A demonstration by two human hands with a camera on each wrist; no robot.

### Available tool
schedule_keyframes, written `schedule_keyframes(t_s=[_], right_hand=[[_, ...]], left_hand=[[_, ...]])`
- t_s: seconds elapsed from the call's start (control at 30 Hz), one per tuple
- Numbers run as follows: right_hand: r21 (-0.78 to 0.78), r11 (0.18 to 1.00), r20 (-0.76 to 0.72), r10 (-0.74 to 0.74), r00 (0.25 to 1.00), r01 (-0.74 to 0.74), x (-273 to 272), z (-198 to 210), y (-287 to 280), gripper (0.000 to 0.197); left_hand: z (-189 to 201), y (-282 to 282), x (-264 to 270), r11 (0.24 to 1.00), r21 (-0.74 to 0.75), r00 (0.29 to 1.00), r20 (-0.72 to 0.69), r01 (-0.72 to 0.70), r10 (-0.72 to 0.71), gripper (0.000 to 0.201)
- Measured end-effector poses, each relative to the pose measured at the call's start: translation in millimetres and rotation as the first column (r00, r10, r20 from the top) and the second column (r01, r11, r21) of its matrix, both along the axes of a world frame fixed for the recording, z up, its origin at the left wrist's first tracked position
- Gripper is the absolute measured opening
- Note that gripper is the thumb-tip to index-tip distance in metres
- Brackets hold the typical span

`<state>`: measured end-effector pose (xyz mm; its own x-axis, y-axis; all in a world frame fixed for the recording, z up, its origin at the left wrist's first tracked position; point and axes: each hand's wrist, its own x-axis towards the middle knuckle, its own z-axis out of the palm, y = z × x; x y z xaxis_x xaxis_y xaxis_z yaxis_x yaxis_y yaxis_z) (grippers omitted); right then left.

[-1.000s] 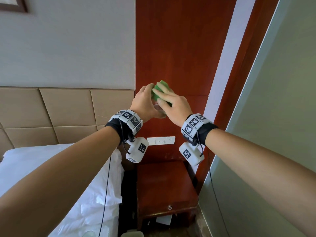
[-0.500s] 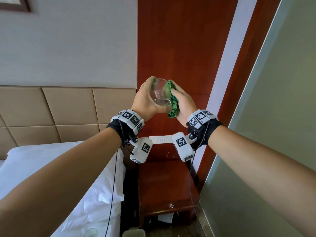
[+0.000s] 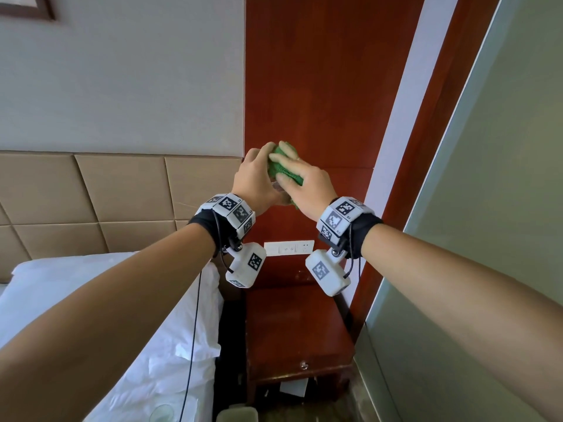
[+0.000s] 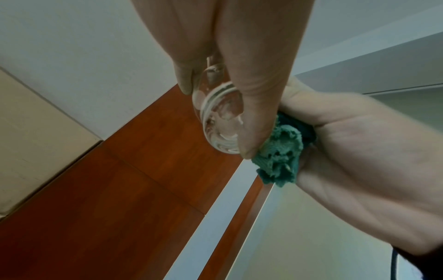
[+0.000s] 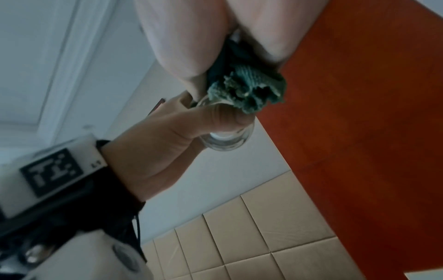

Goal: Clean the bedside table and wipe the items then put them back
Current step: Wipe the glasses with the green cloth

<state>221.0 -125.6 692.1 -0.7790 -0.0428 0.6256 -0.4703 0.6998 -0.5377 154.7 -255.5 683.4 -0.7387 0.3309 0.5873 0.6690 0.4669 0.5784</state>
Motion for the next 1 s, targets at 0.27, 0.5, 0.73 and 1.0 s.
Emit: schedule_keyframes(t_s=[0.27,0.5,0.73,1.0], right_hand=[[-0.432,0.892,0.295,-0.001,0.956,0.135,-9,7,-4,0.046],[-0.554,0.825,0.329,0.094,0.940,0.111,-9,-1,-7,0.042],[-0.116,0.987,0.131,-0.092,0.987,0.107,-1,-1,-13,0.045],[-0.742,0.600,0.463,0.134,0.876,0.301,-10,20,-7,0.040]], left_hand=[[-2,-4,8,0.999,-0.053,0.998,-0.066,-0.008,0.004,0.107],[1,-6,6,0.997,-0.074,0.999,-0.029,-0.014,0.012,0.103],[1,-6,6,0.998,-0.046,0.999,-0.011,-0.038,0.038,0.102],[3,-12,15,0.997,-0.040,0.990,-0.118,0.068,-0.072,0.110]])
